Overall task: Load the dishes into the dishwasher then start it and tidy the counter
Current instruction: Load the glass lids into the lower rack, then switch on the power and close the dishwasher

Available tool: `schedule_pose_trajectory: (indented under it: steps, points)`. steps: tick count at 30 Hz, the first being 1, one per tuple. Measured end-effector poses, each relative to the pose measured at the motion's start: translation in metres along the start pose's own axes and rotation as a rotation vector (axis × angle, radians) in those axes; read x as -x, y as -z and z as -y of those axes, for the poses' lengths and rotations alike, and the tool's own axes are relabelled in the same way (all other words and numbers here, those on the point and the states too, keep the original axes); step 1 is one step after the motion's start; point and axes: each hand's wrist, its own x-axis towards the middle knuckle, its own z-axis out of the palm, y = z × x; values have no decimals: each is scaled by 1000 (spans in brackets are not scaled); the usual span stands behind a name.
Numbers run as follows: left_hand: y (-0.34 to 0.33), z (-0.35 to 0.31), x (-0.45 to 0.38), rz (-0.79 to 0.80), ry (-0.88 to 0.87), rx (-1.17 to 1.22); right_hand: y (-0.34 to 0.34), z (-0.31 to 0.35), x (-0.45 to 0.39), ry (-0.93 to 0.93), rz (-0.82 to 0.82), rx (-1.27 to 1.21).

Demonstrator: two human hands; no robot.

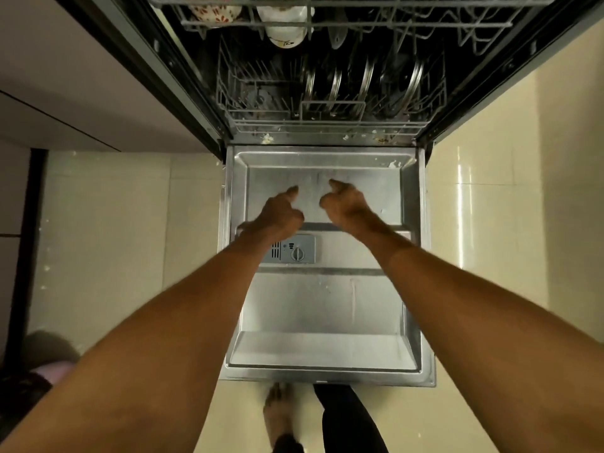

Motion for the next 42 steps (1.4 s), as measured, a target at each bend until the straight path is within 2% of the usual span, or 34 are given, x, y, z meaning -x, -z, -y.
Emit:
schedule_pose_trajectory:
  steps: [4, 7, 12, 15, 19, 22, 24, 27, 38, 42]
  points:
    - [-30, 39, 46, 64, -40, -201, -34, -51, 59, 90, 93, 384]
    - [-56, 75, 89, 111, -16, -282, -61, -98, 100, 28, 130, 550]
    - [-89, 156, 151, 151, -27, -303, -112, -165, 164, -38, 157, 438]
    - [-116, 209, 184, 154, 50, -251, -142, -204, 196, -91, 162, 374]
    - [-157, 276, 199, 87, 193, -42, -176, -264, 208, -251, 132, 172]
    - [-194, 319, 206, 13, 401, 376, -195, -309, 210, -506, 77, -273]
    - [-212, 341, 209, -45, 536, 651, -208, -336, 206, -649, -44, -591]
    - [-232, 366, 205, -93, 676, 954, -219, -371, 194, -718, -191, -843]
    - [-249, 395, 132, -226, 599, 1640, -217, -401, 126, -632, -348, -1359]
    - [-255, 397, 141, -248, 577, 1691, -216, -406, 136, -594, -293, -1428]
